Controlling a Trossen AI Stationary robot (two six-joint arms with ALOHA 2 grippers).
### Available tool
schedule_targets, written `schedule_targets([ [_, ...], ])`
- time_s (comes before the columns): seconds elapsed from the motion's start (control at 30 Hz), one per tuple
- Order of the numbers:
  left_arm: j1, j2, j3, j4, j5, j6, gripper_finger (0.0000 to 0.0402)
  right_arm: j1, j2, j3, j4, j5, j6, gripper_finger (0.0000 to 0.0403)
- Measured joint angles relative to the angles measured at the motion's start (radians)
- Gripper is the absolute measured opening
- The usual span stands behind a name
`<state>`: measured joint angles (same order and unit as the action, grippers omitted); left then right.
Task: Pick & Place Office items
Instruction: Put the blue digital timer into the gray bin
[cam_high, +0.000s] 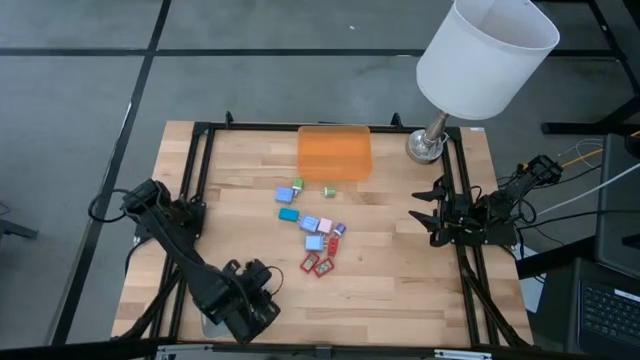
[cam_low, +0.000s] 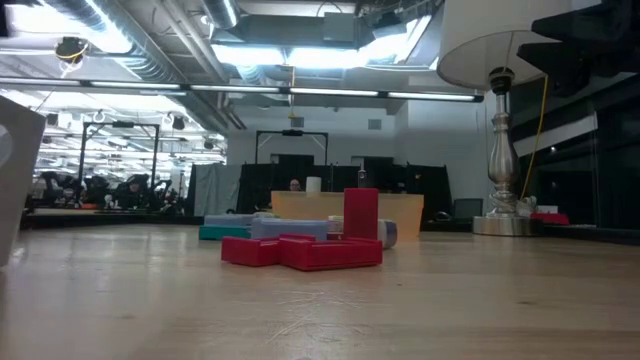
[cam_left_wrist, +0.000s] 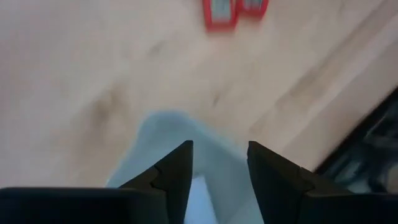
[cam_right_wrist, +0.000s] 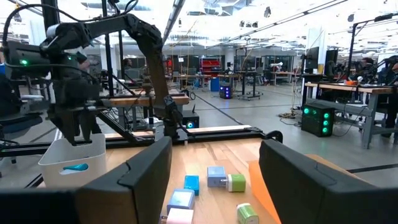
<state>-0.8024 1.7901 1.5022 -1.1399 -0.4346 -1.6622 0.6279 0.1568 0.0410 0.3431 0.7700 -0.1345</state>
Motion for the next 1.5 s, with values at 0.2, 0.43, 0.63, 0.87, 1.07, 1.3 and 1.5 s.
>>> schedule_targets([
  [0.2,0.048,0.000,0.064,-0.098,-0.273,0.091,0.0188,0.000,0.000,0.000,0.000,0.000,0.008,0.0241],
  [0.43,0.222,0.001,0.059,-0.087,-0.063,0.503,0.0213,0.000,0.000,0.000,0.000,0.000,0.015,0.0241],
  [0.63,0.371,0.002,0.059,-0.028,-0.007,0.903,0.0216,0.000,0.000,0.000,0.000,0.000,0.015,0.0241],
  [0.87,0.540,0.002,0.059,0.003,0.094,1.193,0.0233,0.000,0.000,0.000,-0.001,0.000,0.015,0.0241],
  [1.07,0.672,0.002,0.059,0.000,0.116,1.398,0.0282,0.000,0.000,0.000,-0.029,0.003,0.009,0.0241],
  [1.3,0.782,0.002,0.059,-0.007,0.180,1.510,0.0320,0.000,0.000,0.000,-0.078,0.071,-0.006,0.0241],
  [1.5,0.789,0.075,0.059,-0.007,0.243,1.558,0.0322,0.000,0.000,0.000,-0.080,0.078,0.019,0.0241],
])
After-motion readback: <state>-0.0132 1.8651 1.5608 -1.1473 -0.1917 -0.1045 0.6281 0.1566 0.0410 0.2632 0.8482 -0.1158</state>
